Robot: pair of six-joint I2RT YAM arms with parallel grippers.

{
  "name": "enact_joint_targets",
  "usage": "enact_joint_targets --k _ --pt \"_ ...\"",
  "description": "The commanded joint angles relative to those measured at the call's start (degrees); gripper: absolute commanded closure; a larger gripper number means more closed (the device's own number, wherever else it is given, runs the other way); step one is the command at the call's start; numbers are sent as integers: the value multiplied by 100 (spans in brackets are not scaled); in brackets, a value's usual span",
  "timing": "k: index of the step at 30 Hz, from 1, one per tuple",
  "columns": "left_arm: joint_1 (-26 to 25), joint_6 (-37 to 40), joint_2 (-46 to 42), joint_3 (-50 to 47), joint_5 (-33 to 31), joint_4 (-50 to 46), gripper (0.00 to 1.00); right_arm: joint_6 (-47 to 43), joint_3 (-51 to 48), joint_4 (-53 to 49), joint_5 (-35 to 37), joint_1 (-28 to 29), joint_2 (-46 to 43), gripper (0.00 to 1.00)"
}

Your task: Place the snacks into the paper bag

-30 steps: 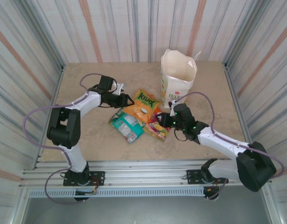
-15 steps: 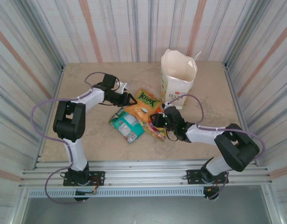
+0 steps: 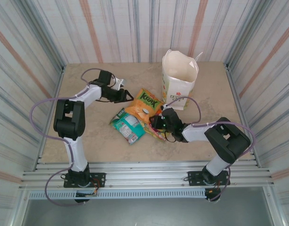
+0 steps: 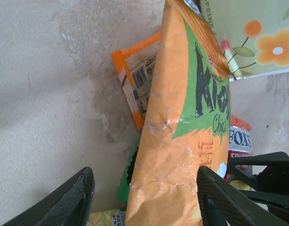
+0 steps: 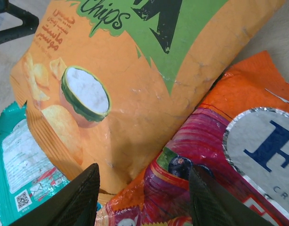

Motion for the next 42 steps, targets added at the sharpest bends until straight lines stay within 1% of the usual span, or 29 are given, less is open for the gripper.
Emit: enact_joint_targets --k 1,10,15,18,22,25,29,32,37,42 --pt "-71 220 207 176 507 -241 39 96 161 78 122 66 226 49" --pt "-345 316 455 275 950 -247 40 48 227 -15 100 72 311 49" --pt "-472 314 435 344 996 -234 44 15 243 -90 122 71 283 49" --pt "-513 339 326 376 940 -260 53 6 249 -97 127 71 280 49" --pt "-518 425 64 372 792 -338 70 -49 247 -141 158 71 173 49" --pt "-513 477 -158 320 683 -348 78 -241 198 -124 157 73 3 48" --pt "-518 496 -473 175 646 -250 85 -591 130 -159 149 71 -307 45" --pt "-518 500 -779 -31 585 -60 88 -868 53 -155 127 73 -614 43" --pt "-515 461 -1289 -473 705 544 94 -1392 -162 4 64 67 -1116 41" --pt "-514 425 -1746 -886 741 990 98 -1754 -271 -160 -47 23 -1690 39"
